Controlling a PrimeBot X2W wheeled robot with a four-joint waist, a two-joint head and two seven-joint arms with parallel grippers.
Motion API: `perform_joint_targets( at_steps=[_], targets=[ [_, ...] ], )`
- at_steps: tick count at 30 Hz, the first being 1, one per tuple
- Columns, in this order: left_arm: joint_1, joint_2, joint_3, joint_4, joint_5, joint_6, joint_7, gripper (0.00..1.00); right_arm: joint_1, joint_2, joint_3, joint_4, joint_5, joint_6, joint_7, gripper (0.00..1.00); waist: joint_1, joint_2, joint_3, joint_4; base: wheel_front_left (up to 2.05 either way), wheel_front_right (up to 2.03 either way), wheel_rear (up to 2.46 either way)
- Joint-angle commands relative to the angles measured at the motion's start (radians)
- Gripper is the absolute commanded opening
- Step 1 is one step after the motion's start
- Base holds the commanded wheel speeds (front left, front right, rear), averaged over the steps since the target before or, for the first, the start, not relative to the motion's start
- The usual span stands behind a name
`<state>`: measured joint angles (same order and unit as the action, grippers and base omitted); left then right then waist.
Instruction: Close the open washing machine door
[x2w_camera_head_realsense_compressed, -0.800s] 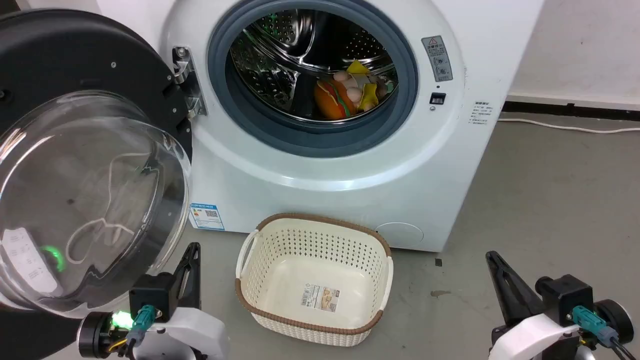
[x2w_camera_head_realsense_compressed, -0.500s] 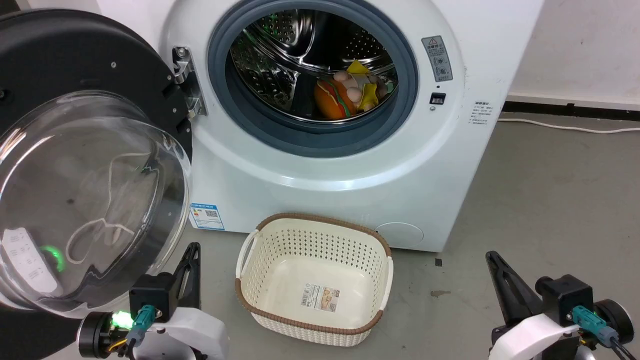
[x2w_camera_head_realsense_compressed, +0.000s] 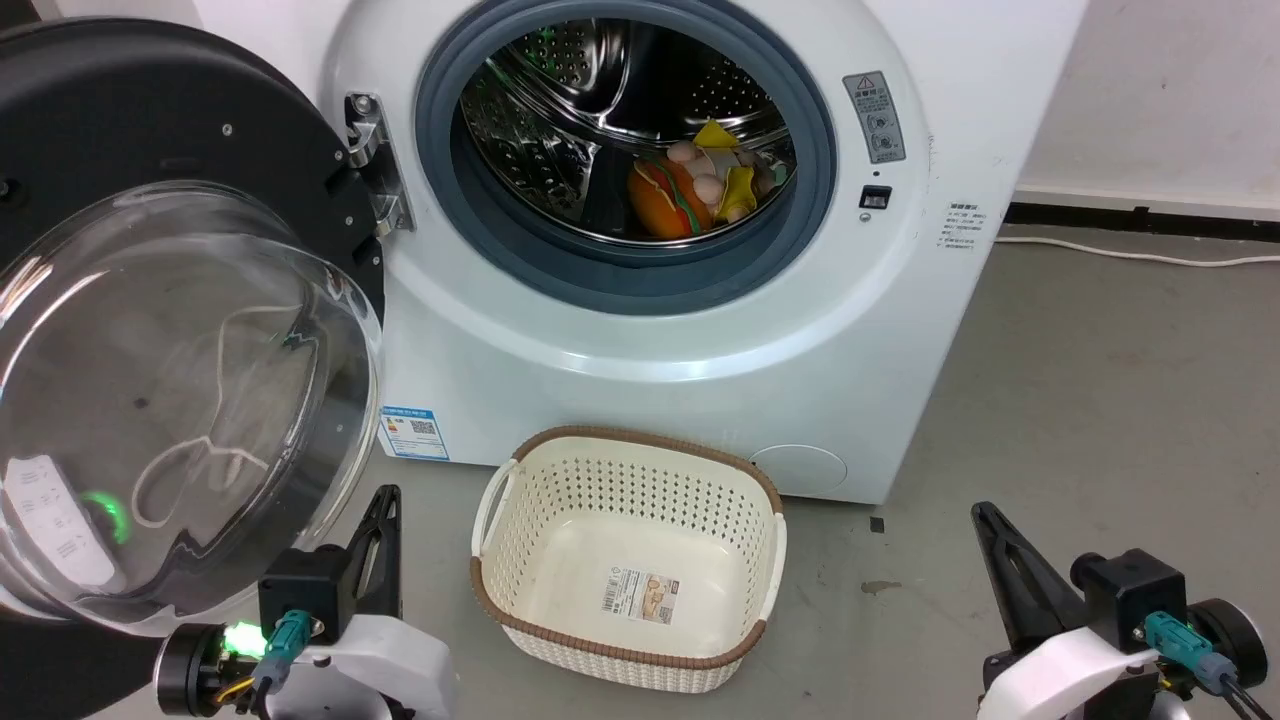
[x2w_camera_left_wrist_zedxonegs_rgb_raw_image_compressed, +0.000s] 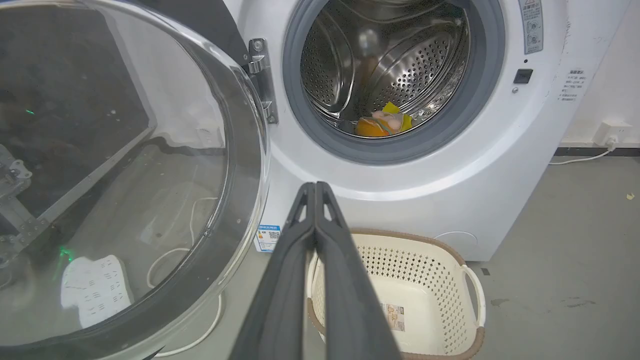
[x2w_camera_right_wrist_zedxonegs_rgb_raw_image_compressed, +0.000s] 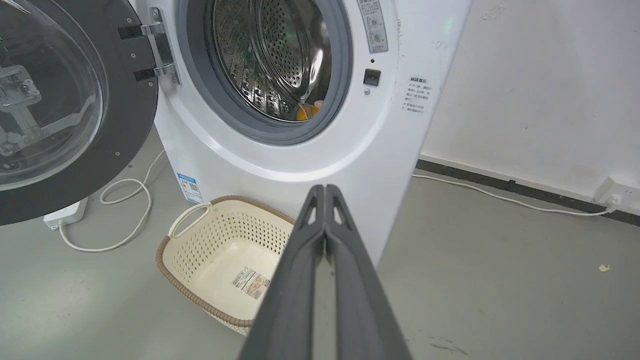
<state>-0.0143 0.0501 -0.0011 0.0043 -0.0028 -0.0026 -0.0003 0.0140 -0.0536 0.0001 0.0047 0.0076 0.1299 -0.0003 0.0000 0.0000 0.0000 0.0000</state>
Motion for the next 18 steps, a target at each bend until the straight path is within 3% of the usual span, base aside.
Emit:
perform_joint_targets(
  at_steps=[1,5,6,18],
  targets=[
    [0.014,0.0,0.001,-0.004,0.003,0.003,0.0,0.0,-0.014,0.003,0.0,-0.005,-0.008,0.001,0.0,0.0,0.0,0.0,0.0,0.0,0.0,0.0,0.0],
    [0.014,0.0,0.001,-0.004,0.003,0.003,0.0,0.0,-0.014,0.003,0.0,-0.005,-0.008,0.001,0.0,0.0,0.0,0.0,0.0,0.0,0.0,0.0,0.0],
    [0.0,0.0,0.0,0.0,0.0,0.0,0.0,1.0,0.0,0.0,0.0,0.0,0.0,0.0,0.0,1.0,0.0,0.0,0.0,0.0,0.0,0.0,0.0],
    [0.0,0.0,-0.007,-0.001,-0.001,0.004,-0.016,1.0,0.001,0.0,-0.009,0.003,0.005,0.0,-0.016,1.0,0.0,0.0,0.0,0.003,0.0,0.0,0.0]
  ],
)
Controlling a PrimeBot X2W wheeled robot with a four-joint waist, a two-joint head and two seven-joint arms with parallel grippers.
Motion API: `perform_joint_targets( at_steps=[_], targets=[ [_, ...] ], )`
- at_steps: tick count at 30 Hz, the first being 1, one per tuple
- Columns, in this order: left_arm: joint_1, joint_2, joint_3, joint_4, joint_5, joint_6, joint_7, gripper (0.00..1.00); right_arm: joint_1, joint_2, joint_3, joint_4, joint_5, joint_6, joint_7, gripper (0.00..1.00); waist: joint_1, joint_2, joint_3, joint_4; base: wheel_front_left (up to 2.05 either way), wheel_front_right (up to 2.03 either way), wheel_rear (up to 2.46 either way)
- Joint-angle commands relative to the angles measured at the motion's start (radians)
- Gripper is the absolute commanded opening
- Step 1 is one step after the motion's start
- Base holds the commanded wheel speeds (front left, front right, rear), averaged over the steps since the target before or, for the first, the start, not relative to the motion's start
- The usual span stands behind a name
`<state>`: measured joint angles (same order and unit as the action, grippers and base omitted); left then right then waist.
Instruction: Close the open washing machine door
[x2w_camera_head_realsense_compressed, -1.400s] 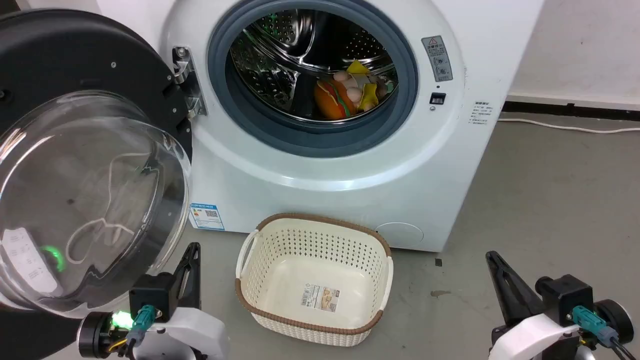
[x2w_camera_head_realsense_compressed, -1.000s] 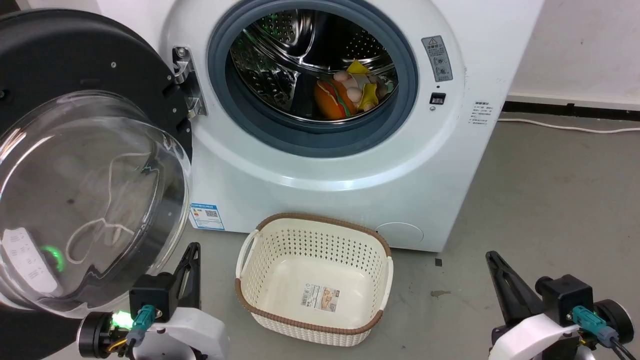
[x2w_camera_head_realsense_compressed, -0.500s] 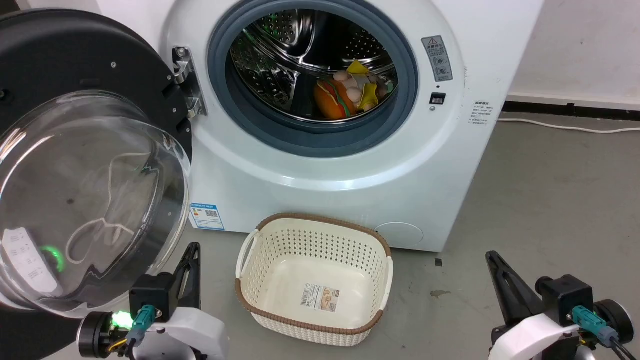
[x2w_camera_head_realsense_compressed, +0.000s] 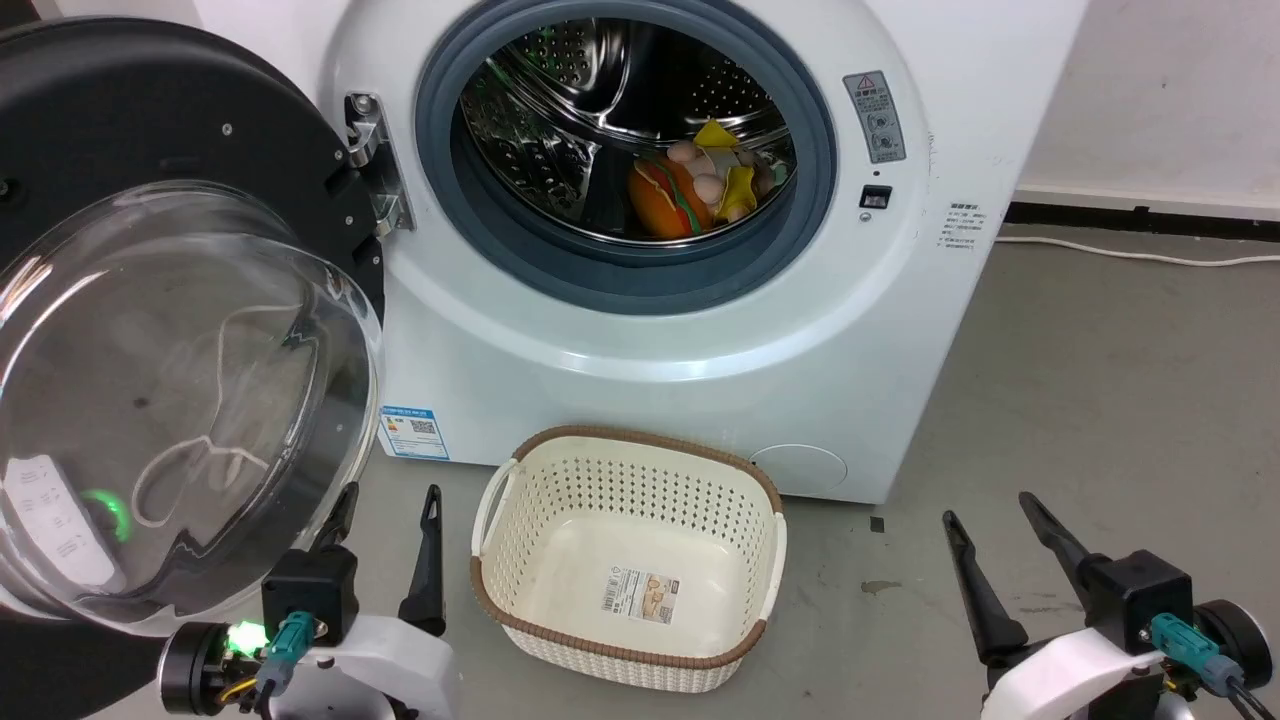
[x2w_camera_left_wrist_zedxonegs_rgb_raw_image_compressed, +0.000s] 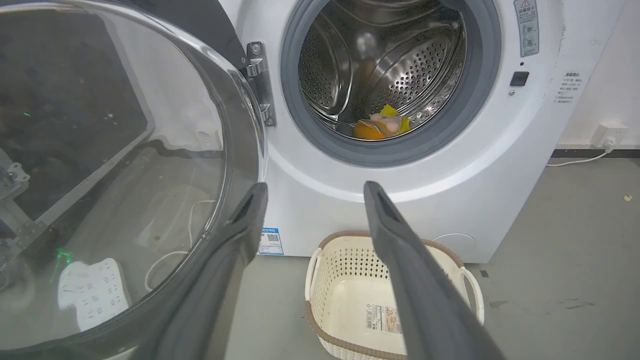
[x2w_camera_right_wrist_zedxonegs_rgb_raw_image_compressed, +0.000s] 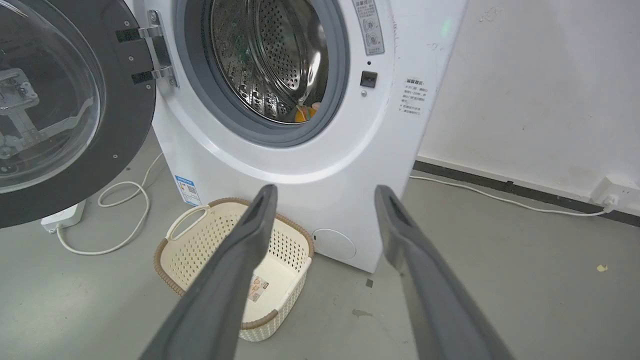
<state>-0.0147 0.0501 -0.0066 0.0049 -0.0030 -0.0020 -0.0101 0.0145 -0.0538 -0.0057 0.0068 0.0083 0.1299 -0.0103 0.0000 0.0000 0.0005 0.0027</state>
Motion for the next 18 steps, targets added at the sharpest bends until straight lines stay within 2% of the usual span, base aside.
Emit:
perform_joint_targets(
  at_steps=[1,9,18],
  targets=[
    [0.001,0.0,-0.002,-0.001,-0.001,0.004,-0.009,1.0,0.001,0.0,-0.005,0.0,0.004,0.0,-0.008,1.0,0.0,0.0,0.0,0.002,0.0,0.0,0.0],
    [0.003,0.001,-0.008,0.002,-0.003,0.006,-0.025,1.0,0.009,0.0,-0.007,0.001,0.009,0.0,-0.025,1.0,0.0,0.0,-0.004,0.025,0.0,0.0,0.0],
    [0.007,0.002,-0.016,0.008,-0.01,0.006,-0.044,1.0,0.019,0.001,0.002,0.005,0.014,0.0,-0.044,1.0,0.0,0.0,-0.008,0.085,0.0,0.0,0.0]
  ],
)
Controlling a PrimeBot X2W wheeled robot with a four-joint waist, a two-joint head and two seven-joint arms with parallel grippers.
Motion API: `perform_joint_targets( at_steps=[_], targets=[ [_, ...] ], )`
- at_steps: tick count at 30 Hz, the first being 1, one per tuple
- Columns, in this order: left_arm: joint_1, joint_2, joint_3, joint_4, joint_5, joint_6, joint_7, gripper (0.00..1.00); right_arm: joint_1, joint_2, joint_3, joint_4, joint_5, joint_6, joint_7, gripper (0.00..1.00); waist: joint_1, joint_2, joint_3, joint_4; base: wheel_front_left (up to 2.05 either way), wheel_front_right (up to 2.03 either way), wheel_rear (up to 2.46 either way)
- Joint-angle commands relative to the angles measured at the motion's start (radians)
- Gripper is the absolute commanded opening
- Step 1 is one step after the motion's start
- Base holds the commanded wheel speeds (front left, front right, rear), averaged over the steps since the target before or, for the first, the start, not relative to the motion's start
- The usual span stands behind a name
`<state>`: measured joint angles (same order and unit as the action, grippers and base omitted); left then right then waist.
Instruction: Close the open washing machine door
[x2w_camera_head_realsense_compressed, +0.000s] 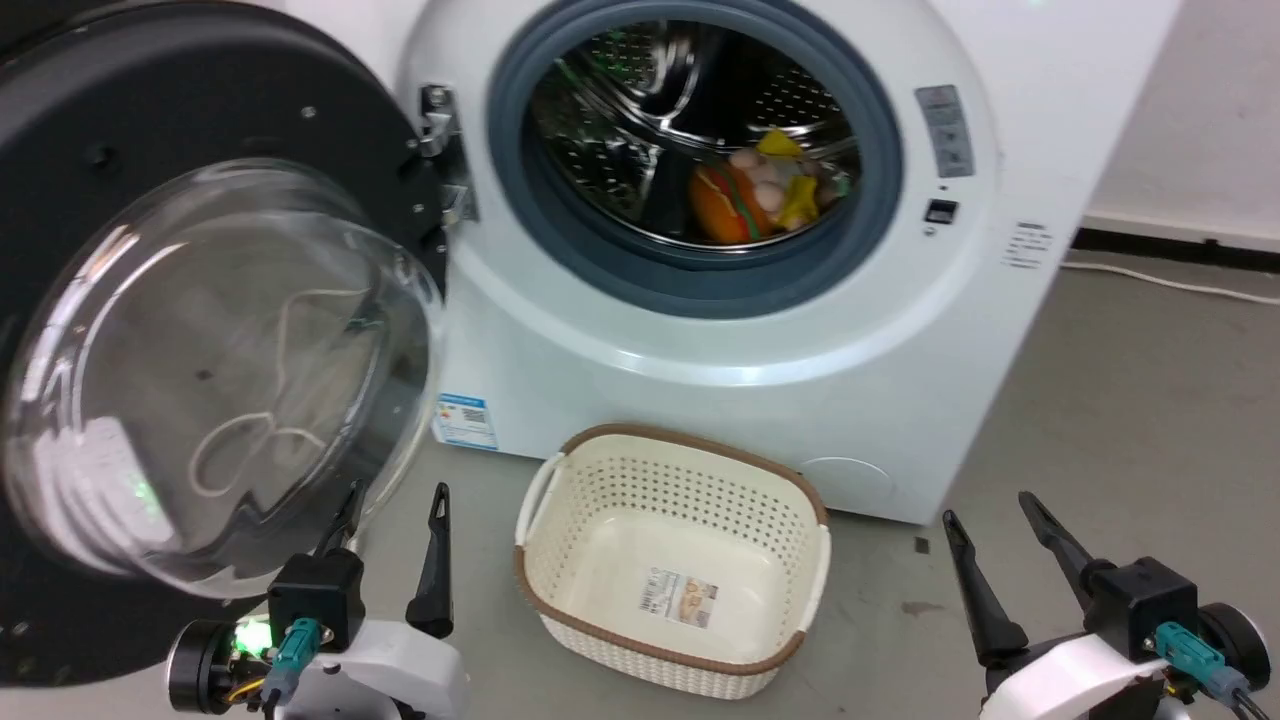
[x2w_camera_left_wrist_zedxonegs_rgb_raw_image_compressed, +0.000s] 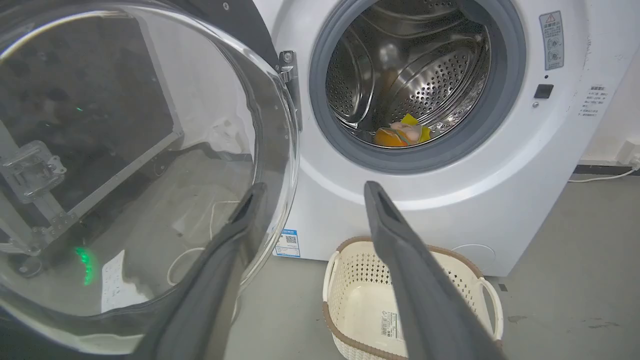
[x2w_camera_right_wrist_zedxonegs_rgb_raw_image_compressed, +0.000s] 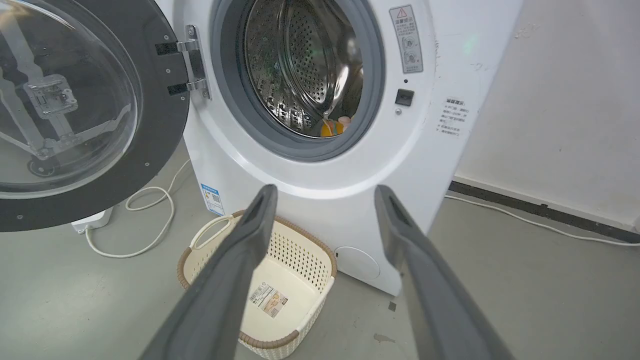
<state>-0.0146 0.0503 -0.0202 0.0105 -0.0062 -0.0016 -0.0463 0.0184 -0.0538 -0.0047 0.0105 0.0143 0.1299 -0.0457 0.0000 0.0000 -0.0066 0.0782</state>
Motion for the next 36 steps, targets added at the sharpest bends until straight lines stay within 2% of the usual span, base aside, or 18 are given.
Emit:
perform_joint_targets(
  at_steps=[1,19,32,33,34,36],
  targets=[
    [0.007,0.002,-0.004,0.004,-0.007,0.005,-0.01,1.0,0.015,0.001,0.002,0.003,0.011,0.0,-0.011,1.0,0.0,0.0,-0.002,0.018,0.0,0.0,0.0],
    [0.061,0.001,0.016,-0.053,-0.023,0.048,-0.06,1.0,-0.045,-0.026,0.106,0.06,0.037,0.0,-0.061,1.0,0.0,0.0,0.015,0.139,-0.03,-0.03,-0.03],
    [0.076,0.0,0.017,-0.057,-0.041,0.058,-0.091,1.0,-0.034,-0.03,0.122,0.078,0.046,0.0,-0.092,1.0,0.0,0.0,0.008,0.198,0.0,0.0,0.0],
    [0.077,0.0,0.017,-0.056,-0.043,0.055,-0.094,0.86,-0.033,-0.029,0.123,0.079,0.046,0.0,-0.094,1.0,0.0,0.0,0.007,0.202,0.0,0.0,0.0],
    [0.077,0.0,0.017,-0.057,-0.048,0.051,-0.096,0.0,-0.031,-0.028,0.123,0.079,0.047,0.0,-0.096,1.0,0.0,0.0,0.007,0.206,0.0,0.0,0.0],
    [0.076,0.002,0.018,-0.059,-0.05,0.041,-0.1,0.0,-0.027,-0.027,0.122,0.079,0.046,0.0,-0.1,1.0,0.0,0.0,0.006,0.214,0.0,0.0,0.0]
  ],
)
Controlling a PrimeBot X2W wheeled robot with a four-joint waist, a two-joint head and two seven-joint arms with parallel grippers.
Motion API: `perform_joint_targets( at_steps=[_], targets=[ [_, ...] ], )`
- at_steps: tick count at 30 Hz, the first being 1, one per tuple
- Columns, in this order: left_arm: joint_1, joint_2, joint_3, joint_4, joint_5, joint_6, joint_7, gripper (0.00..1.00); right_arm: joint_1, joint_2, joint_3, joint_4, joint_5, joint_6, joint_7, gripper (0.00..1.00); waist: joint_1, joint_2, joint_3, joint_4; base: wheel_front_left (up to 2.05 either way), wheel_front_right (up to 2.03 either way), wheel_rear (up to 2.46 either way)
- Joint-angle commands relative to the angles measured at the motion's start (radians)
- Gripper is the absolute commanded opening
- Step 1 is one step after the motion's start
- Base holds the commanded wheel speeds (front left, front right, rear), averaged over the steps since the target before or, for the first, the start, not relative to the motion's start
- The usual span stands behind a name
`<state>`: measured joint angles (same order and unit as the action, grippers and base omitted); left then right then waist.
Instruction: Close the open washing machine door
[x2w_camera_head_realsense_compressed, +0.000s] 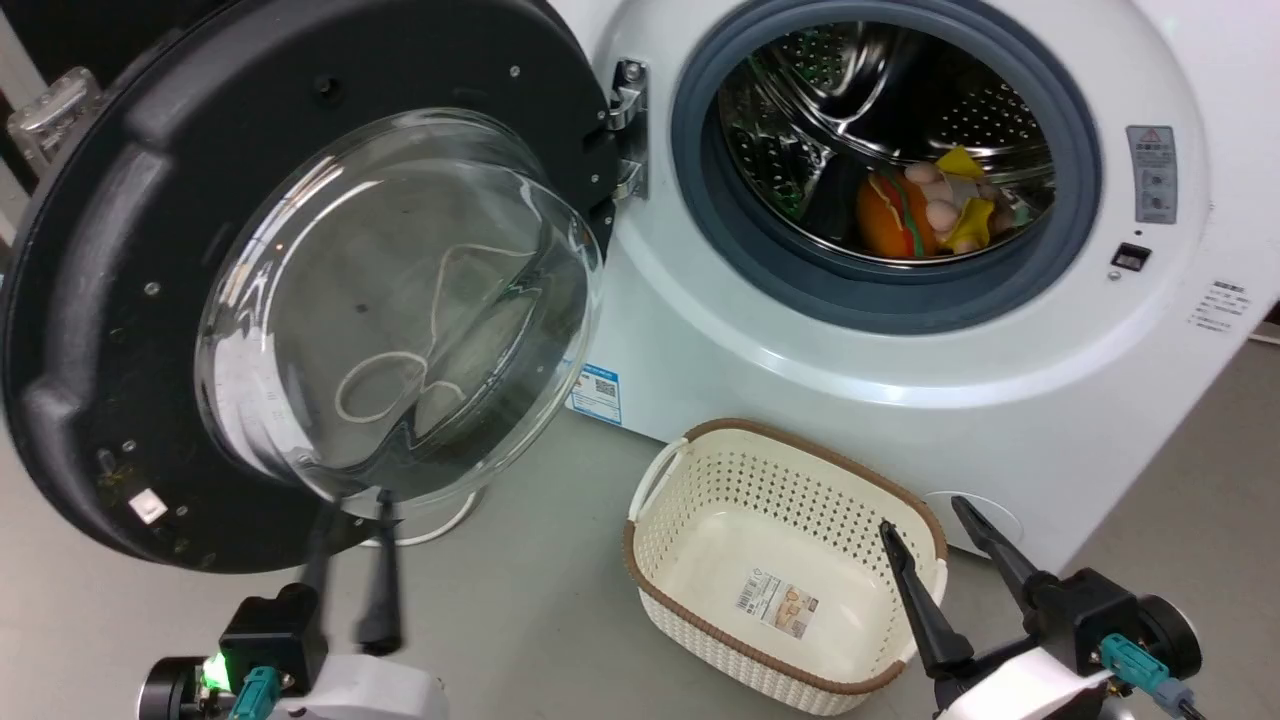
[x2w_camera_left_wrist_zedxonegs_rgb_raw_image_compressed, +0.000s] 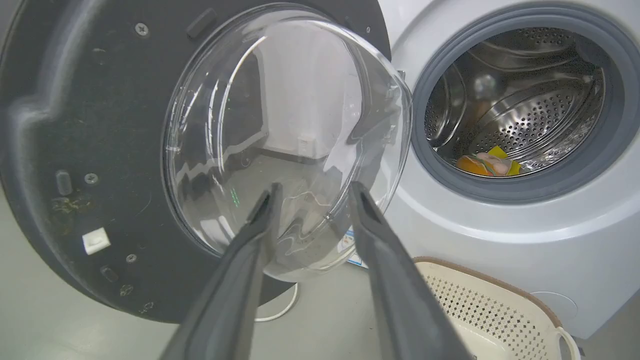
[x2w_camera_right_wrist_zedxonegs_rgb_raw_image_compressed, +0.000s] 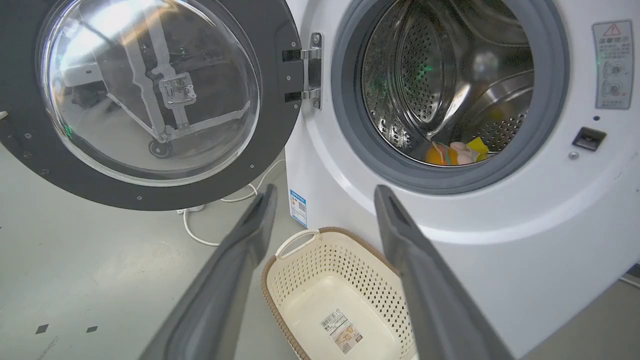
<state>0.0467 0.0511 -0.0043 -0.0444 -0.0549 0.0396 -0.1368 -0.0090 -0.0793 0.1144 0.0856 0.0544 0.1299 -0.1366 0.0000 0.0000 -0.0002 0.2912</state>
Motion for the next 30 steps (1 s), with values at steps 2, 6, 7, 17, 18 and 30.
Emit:
perform_joint_targets(
  at_steps=[2,6,7,17,18,30],
  targets=[
    [0.009,0.003,0.007,-0.015,0.0,-0.005,-0.013,0.0,0.005,0.002,-0.005,0.003,0.007,0.0,-0.014,1.0,0.0,0.0,-0.001,0.009,0.0,0.0,0.0],
    [-0.012,0.002,0.038,-0.074,-0.06,-0.034,-0.022,0.0,0.017,0.01,-0.02,-0.004,0.006,0.0,-0.022,1.0,0.0,0.0,0.005,0.027,0.0,0.0,0.0],
    [-0.021,0.001,0.05,-0.09,-0.071,-0.045,-0.024,0.0,0.019,0.011,-0.023,-0.007,0.005,0.0,-0.024,1.0,0.0,0.0,0.009,0.031,0.0,0.0,0.0],
    [-0.217,0.108,0.246,-0.099,-0.211,-0.084,-0.028,0.0,0.023,0.015,-0.042,-0.031,-0.011,0.001,-0.045,1.0,0.0,0.0,0.066,0.045,0.0,0.0,0.0],
    [-0.248,0.125,0.276,-0.091,-0.242,-0.079,-0.015,0.0,0.021,0.014,-0.042,-0.033,-0.011,0.001,-0.047,1.0,0.0,0.0,0.073,0.044,0.0,0.0,0.0],
    [-0.574,0.314,0.521,0.232,-0.616,0.016,0.304,0.0,-0.012,-0.018,-0.024,-0.039,0.003,0.001,-0.072,1.0,0.0,0.0,0.145,0.034,0.0,0.0,0.0]
  ],
)
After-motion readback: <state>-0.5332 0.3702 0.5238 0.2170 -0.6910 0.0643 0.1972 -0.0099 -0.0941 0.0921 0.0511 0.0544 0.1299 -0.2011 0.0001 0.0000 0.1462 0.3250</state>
